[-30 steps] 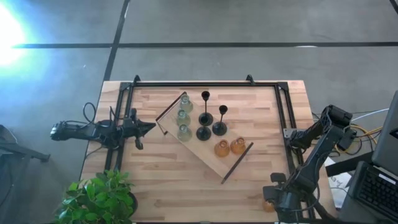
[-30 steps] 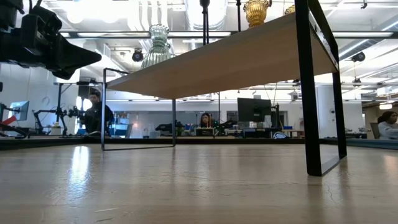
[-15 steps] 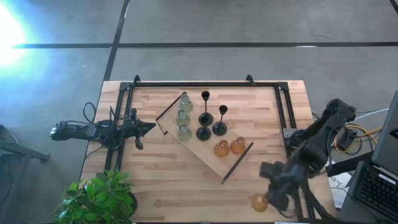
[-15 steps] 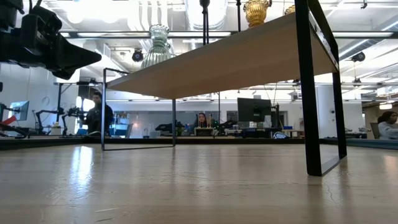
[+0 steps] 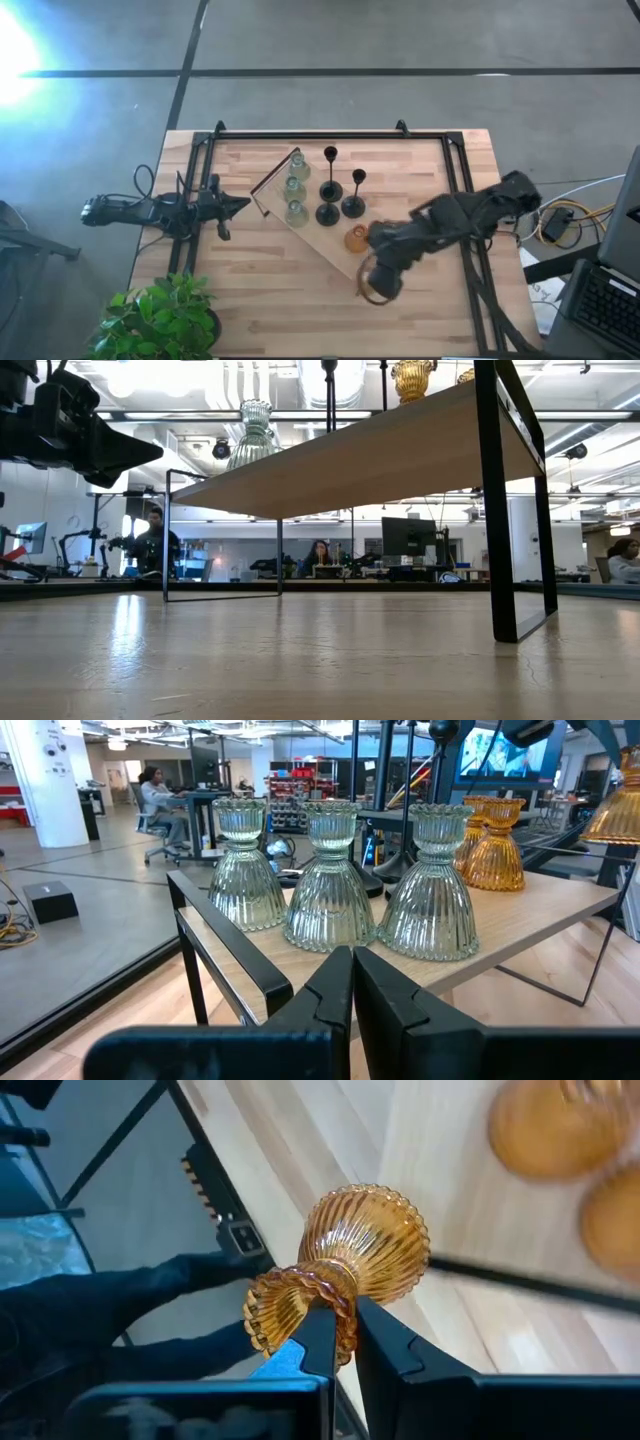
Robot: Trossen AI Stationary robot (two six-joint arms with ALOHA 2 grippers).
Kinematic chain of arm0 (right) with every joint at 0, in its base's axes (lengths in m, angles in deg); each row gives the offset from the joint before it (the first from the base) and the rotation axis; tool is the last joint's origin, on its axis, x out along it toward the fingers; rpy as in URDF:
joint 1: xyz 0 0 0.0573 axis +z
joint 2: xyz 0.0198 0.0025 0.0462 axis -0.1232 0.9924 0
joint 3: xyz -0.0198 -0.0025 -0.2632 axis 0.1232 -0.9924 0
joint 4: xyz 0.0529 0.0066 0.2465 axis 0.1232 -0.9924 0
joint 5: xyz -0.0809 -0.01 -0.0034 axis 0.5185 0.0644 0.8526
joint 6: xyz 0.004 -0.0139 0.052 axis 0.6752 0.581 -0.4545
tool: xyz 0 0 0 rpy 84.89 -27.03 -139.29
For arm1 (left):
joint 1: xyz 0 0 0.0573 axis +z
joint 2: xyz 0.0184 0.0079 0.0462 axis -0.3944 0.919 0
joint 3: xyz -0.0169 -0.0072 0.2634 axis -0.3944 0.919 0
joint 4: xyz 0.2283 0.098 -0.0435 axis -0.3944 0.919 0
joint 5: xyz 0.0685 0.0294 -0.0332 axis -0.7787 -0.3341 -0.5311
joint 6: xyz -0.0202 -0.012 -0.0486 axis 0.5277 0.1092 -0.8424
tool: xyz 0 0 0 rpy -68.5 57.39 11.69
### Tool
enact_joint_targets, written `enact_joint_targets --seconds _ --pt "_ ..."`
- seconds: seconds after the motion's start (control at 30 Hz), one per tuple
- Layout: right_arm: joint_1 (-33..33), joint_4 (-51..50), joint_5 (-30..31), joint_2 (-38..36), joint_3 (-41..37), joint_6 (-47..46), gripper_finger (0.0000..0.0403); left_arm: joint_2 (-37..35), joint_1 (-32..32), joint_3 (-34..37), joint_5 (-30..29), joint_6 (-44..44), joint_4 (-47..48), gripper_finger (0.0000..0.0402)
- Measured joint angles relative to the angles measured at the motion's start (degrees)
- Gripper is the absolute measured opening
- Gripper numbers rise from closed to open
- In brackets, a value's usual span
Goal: Pick & Place candle stick holders
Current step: Put the orange candle holder on the shelf
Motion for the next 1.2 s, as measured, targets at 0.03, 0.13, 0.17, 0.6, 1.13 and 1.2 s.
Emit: enact_joint_targets --seconds 0.03,0.13,0.17,0.6,1.13,1.2 --pt "-0.82 -0.12 -0.14 1.25 1.33 0.95 0.0012 0.02 0.02 0.00 0.01 -0.02 0.02 0.0019" --pt "-3.05 -1.02 -0.20 5.01 5.33 3.41 0.0012 0.01 0.00 0.00 0.00 -0.02 0.01 0.0019" --pt "-3.70 -1.18 -0.20 6.11 6.57 4.17 0.0012 0.00 0.02 0.00 0.01 0.00 0.02 0.0019" --pt "-9.73 -9.09 -0.24 17.68 21.07 12.71 0.0011 0.00 0.02 0.00 0.00 -0.02 0.02 0.0019" --pt "-12.64 -11.00 2.35 20.06 23.91 17.48 0.0011 0.01 0.00 0.00 0.01 -0.01 0.00 0.0019" --pt "-12.85 -11.00 2.93 20.06 23.91 17.52 0.0011 0.00 0.01 0.00 0.02 0.00 0.01 0.0019"
